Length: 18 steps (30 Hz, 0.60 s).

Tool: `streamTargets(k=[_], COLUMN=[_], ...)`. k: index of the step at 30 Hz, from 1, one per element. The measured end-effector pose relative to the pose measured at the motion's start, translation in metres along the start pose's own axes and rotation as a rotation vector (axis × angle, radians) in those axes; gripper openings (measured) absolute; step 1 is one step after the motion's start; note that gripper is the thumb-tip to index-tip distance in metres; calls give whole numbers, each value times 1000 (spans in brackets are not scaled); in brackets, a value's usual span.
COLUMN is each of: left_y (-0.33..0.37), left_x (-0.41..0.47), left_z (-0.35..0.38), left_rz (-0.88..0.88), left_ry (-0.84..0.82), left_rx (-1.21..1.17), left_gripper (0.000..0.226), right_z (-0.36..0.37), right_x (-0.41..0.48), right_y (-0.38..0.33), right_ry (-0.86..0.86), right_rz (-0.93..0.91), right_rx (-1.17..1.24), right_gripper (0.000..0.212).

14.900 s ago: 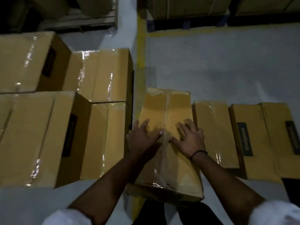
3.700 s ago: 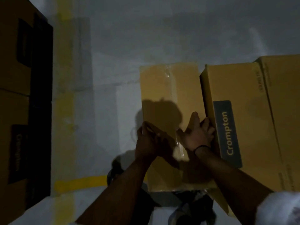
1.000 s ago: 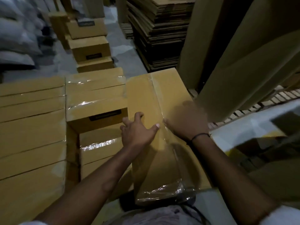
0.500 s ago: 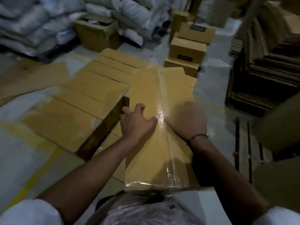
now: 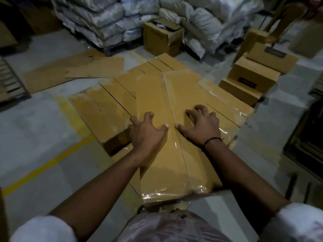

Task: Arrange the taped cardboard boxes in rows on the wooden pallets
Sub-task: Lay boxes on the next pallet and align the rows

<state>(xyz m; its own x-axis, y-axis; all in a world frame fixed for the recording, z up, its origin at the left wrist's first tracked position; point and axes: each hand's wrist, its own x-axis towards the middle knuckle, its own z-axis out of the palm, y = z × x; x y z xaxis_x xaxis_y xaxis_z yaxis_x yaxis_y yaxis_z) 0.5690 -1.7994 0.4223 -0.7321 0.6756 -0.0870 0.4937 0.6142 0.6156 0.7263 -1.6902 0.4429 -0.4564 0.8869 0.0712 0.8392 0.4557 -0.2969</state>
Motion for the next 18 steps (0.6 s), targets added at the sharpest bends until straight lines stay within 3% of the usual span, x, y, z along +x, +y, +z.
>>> streamTargets(k=[18], left_y=[-43], left_x=[-2], left_z=[98], left_rz=[-317], left_ry=[14], left_rx=[-10], left_gripper=[83], right_z=[82], right_x=[63], right_y=[41], right_ry=[-263], right_rz=[-325], right_rx=[-152], right_gripper=[83])
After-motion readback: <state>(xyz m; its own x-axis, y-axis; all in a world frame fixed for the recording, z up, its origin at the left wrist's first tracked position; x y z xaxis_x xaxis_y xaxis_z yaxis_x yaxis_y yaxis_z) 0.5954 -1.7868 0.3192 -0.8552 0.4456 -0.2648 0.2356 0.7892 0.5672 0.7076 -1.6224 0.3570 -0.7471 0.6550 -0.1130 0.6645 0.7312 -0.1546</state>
